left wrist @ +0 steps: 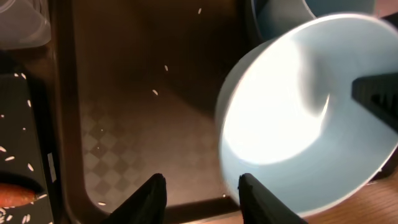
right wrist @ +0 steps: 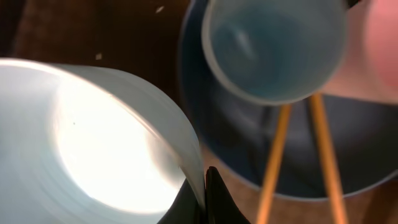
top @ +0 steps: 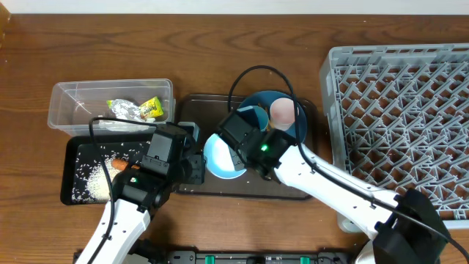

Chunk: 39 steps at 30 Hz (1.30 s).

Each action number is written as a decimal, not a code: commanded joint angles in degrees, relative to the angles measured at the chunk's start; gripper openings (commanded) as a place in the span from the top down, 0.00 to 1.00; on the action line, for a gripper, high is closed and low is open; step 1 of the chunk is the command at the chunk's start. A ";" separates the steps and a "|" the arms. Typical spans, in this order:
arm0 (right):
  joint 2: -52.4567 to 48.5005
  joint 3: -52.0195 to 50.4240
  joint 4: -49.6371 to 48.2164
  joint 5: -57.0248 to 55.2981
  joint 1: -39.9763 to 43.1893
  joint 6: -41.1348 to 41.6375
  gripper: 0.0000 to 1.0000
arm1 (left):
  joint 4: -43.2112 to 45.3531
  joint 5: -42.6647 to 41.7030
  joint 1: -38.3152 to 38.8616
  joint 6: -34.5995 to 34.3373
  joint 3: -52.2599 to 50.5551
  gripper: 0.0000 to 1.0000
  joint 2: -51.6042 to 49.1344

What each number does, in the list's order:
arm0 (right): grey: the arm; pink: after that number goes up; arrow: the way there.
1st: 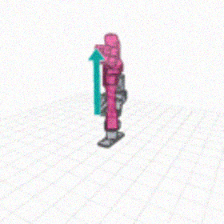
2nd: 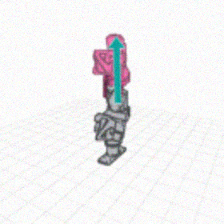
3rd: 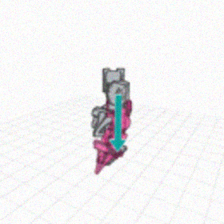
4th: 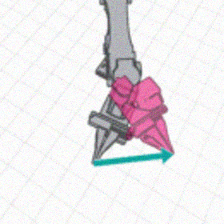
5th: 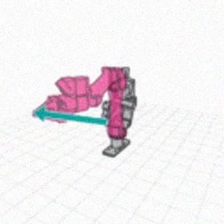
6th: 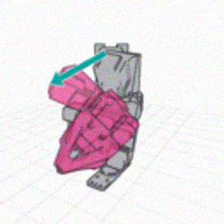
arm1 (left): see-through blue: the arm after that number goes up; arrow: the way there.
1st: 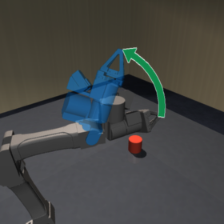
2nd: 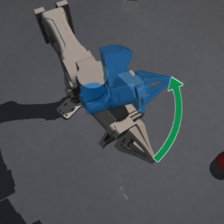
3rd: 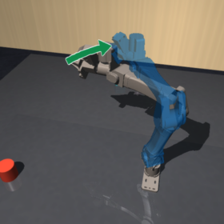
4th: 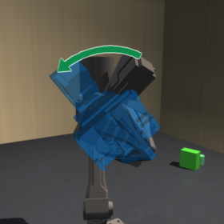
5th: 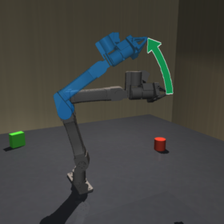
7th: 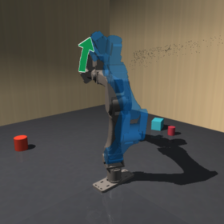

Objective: Sort waste into correct bins and load items into the dishwasher rack
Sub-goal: 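Lift the bowl with the right gripper as the left gripper releases, then carry the bowl right with the right gripper into the dish rack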

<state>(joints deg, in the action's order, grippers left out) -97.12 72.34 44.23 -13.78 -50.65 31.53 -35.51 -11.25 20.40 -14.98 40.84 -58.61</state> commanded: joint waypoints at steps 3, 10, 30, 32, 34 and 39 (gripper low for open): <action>1.86 1.90 3.37 -10.43 3.17 -4.83 0.99 | 0.02 0.35 -0.09 0.17 0.31 0.53 0.37; 9.42 4.61 7.43 -25.14 8.35 -11.50 0.99 | 0.02 0.35 -0.09 0.17 0.31 0.45 0.37; 20.13 4.59 -8.68 -37.83 40.35 -43.39 0.99 | 0.00 0.33 -0.09 0.17 0.31 0.09 0.26; 19.65 4.59 -11.06 -37.79 42.77 -43.41 0.99 | 0.02 0.31 -0.09 0.15 0.31 0.06 0.26; 18.67 4.59 -13.11 -37.83 44.72 -45.05 0.99 | 0.00 0.31 -0.09 0.15 0.31 0.04 0.26; 13.79 4.59 -17.92 -39.60 48.57 -52.61 0.99 | 0.00 0.31 -0.09 0.15 0.31 0.00 0.26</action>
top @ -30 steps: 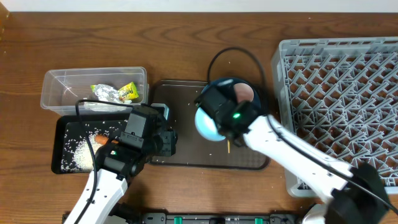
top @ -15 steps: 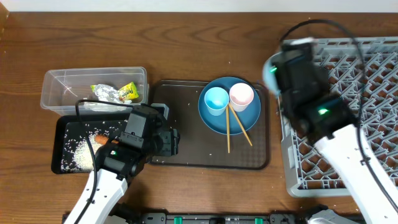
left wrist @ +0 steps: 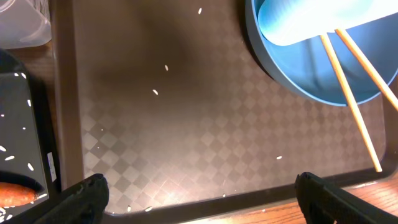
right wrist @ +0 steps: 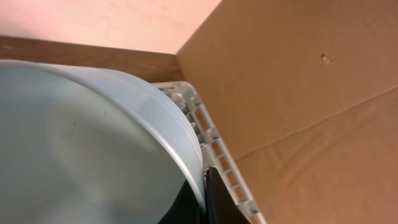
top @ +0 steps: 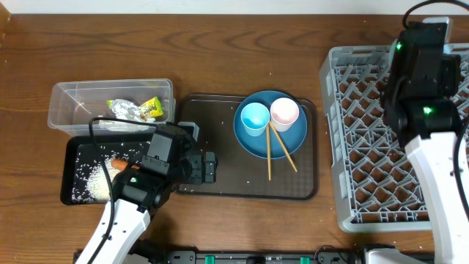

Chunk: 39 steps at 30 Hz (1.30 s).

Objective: Sort waste into correct bins and load items into the dishwasher rack
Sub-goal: 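Carry the bowl right with the right gripper into the dish rack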

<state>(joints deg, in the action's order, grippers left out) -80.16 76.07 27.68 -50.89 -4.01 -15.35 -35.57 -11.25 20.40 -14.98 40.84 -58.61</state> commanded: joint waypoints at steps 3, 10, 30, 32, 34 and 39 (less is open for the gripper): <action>-7.04 0.85 -6.84 -8.26 3.65 -8.94 0.99 | 0.07 0.31 -0.09 0.17 0.31 0.01 0.26; -15.47 0.85 -19.23 -10.80 5.79 -14.56 0.99 | 0.09 0.31 -0.09 0.17 0.31 0.02 0.26; -36.57 0.85 -35.56 -18.36 5.35 -30.64 0.99 | 0.07 0.31 -0.09 0.17 0.31 0.02 0.26; -36.54 0.85 -35.60 -18.80 4.57 -30.64 0.99 | 0.07 0.31 -0.09 0.15 0.31 0.02 0.26; -36.52 0.85 -35.58 -19.69 3.56 -30.64 0.99 | 0.07 0.31 -0.09 0.15 0.31 0.02 0.26; -36.52 0.85 -31.34 -20.26 0.83 -30.56 0.98 | 0.07 0.31 -0.09 0.17 0.31 0.02 0.26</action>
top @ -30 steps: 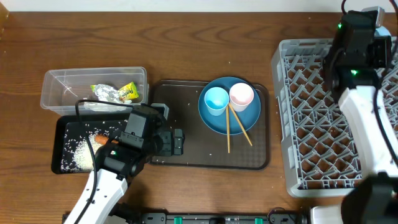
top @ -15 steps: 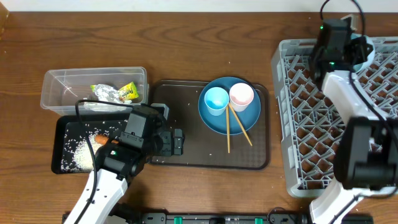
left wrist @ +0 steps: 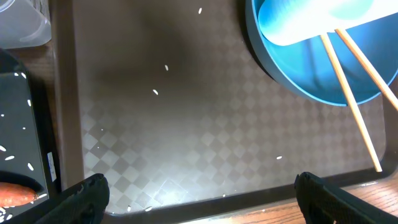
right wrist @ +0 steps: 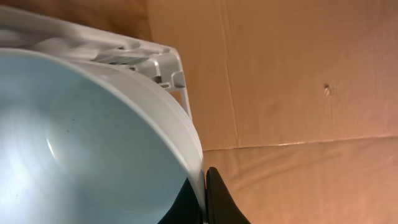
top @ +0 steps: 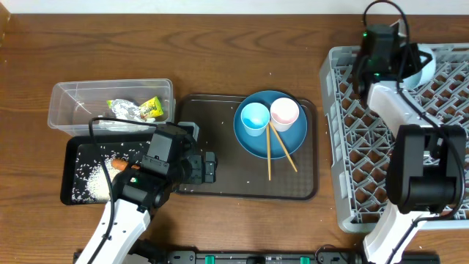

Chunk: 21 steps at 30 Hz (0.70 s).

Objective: Sort waste into correct bins and load items into the dishwasher rack
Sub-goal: 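Carry the bowl right with the right gripper into the dish rack, then lower the bowl upside down into the rack's far corner and release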

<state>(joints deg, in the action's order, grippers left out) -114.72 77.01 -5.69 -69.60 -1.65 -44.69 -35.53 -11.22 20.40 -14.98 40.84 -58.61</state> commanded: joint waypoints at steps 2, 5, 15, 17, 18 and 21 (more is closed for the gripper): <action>-1.97 -0.09 4.55 -1.55 -2.67 -1.14 0.92 | 0.04 0.28 -0.09 0.15 0.31 0.02 0.26; -1.97 -0.11 7.10 -1.64 -4.44 -1.03 0.73 | 0.02 0.28 -0.09 0.15 0.31 0.02 0.26; -1.97 -0.09 7.26 -3.06 -9.42 -1.25 0.43 | 0.02 0.28 -0.09 0.15 0.31 0.02 0.26; -1.97 -0.09 7.28 -3.06 -10.58 -1.25 0.34 | 0.02 0.28 -0.09 0.15 0.31 0.02 0.26; -1.97 -0.09 7.32 -3.06 -11.13 -1.25 0.31 | 0.02 0.28 -0.09 0.15 0.31 0.02 0.26; -1.73 -0.09 8.07 -2.99 -13.11 -1.25 0.27 | 0.02 0.28 -0.09 0.15 0.31 0.02 0.26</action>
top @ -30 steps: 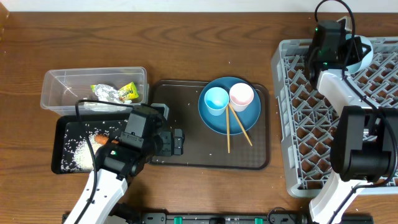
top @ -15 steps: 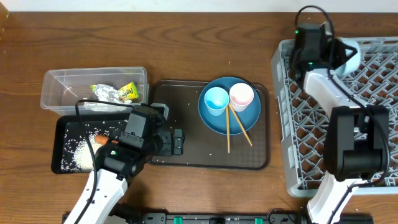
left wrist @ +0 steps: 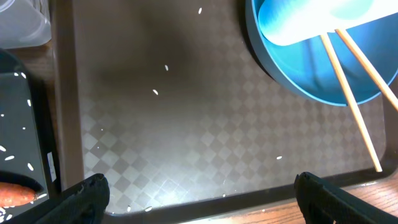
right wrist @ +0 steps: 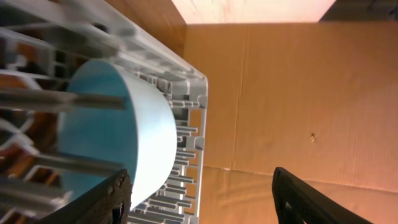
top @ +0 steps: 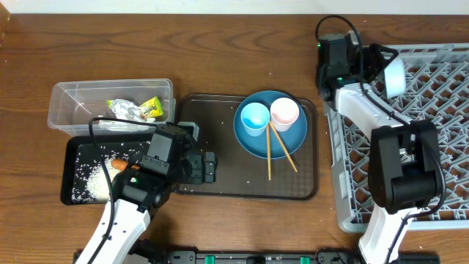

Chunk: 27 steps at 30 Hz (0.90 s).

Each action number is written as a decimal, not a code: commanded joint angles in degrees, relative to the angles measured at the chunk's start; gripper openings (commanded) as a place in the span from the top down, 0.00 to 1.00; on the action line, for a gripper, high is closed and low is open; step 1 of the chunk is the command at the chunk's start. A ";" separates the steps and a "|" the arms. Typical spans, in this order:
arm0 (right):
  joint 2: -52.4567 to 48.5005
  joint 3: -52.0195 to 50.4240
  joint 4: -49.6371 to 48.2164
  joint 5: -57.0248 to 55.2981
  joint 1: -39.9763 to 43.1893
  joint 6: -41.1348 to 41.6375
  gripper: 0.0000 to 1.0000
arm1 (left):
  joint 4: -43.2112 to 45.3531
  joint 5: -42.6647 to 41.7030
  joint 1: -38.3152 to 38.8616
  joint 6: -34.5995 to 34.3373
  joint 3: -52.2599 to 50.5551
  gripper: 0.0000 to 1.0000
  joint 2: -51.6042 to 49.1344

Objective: Sort waste into correct bins and load items into the dishwasher rack
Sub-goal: 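Lower the bowl upside down into the rack's far corner and release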

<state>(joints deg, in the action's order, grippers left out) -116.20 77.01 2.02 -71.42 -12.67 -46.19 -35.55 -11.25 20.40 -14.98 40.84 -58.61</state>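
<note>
A pale blue bowl (top: 394,75) stands on edge between the tines at the far left of the grey dishwasher rack (top: 410,198). My right gripper (top: 375,64) is open just left of it, touching nothing. In the right wrist view the bowl (right wrist: 124,130) sits ahead of the spread fingers (right wrist: 115,199). My left gripper (top: 209,167) hovers open over the brown tray (top: 220,183). On the tray, a blue plate (top: 272,136) carries a blue cup (top: 255,117), a pink cup (top: 284,112) and chopsticks (top: 282,150).
A clear bin (top: 73,103) with wrappers stands at the left. In front of it a black tray (top: 91,176) holds rice and an orange scrap. Rice grains are scattered on the brown tray (left wrist: 186,124). Cardboard wall (right wrist: 298,93) lies beyond the rack.
My right gripper was shut on the pale blue bowl at the rack's far left corner. It is now open and further left, and the bowl stands in the rack. The left arm has not moved.
At first my right gripper held the pale blue bowl over the brown tray, close to the partly open left gripper. Then the bowl was over the rack's far side and the left gripper spread wide. Later it was at the far left corner, and now it rests there, released.
</note>
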 commanded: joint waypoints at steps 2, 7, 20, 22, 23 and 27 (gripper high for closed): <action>0.28 -0.09 0.72 -1.07 -3.34 0.26 0.27 | 0.04 0.31 -0.09 0.15 0.31 0.02 0.26; 4.17 -0.09 4.04 1.68 -5.38 0.90 0.25 | 0.04 0.31 -0.09 0.15 0.31 0.02 0.26; 28.06 -0.09 33.11 49.24 9.03 35.15 0.43 | 0.04 0.31 -0.09 0.17 0.31 0.02 0.26; 29.38 -0.09 34.27 59.89 15.32 37.68 0.53 | 0.04 0.31 -0.09 0.15 0.31 0.02 0.26; 29.51 -0.09 34.45 64.74 18.21 38.82 0.62 | 0.04 0.31 -0.09 0.17 0.31 0.02 0.26; 28.22 -0.09 34.12 84.48 29.40 42.62 0.99 | 0.07 0.31 -0.09 0.15 0.31 0.02 0.26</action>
<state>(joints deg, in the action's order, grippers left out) -86.96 76.86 36.16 -8.97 12.01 -10.55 -35.55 -11.25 20.40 -14.98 40.84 -58.61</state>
